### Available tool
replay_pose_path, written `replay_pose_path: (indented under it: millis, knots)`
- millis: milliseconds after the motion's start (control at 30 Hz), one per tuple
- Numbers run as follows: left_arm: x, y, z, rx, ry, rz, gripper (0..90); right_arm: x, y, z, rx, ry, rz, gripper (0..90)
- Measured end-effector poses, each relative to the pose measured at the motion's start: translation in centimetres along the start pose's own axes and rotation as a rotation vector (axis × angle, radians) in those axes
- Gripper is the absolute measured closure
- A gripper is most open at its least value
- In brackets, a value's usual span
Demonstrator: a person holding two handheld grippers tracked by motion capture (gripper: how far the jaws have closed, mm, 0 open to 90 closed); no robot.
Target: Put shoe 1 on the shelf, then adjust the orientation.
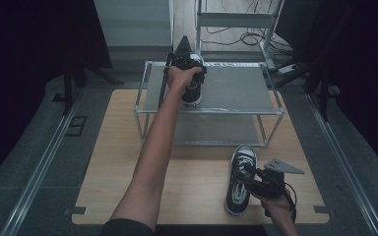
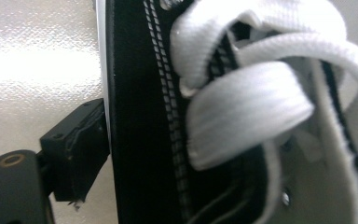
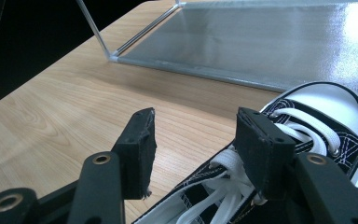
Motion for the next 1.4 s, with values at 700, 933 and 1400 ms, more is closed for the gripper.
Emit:
replay_pose_path:
  millis: [700,933,1400]
  knots:
    - [2.8,6.1,0.8,0.219,-0.181,-0.259,17.7,-0.4,0.3,0.6,0.007,0.019,-0.008,48.2]
    - [5.8,7.9,1.9,0.308,-0.303,-0.368,26.4,-0.4,-0.2,1.7,-0.006,0.050,0.007,51.5]
    - [11.4,9.6,5.7,0.430,-0.401,-0.470,25.5,0.4,-2.2,4.8,-0.071,0.129,0.075,80.8]
Point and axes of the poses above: each handheld gripper's, and its own axes: y roughly backward along the jaws, x roughly out of its underside, z roughly to its left, the point moved 6 cm from there along -y, roughly forward along the jaws, and after that the axes turned 15 degrees about -x, right-handed, at the moved point
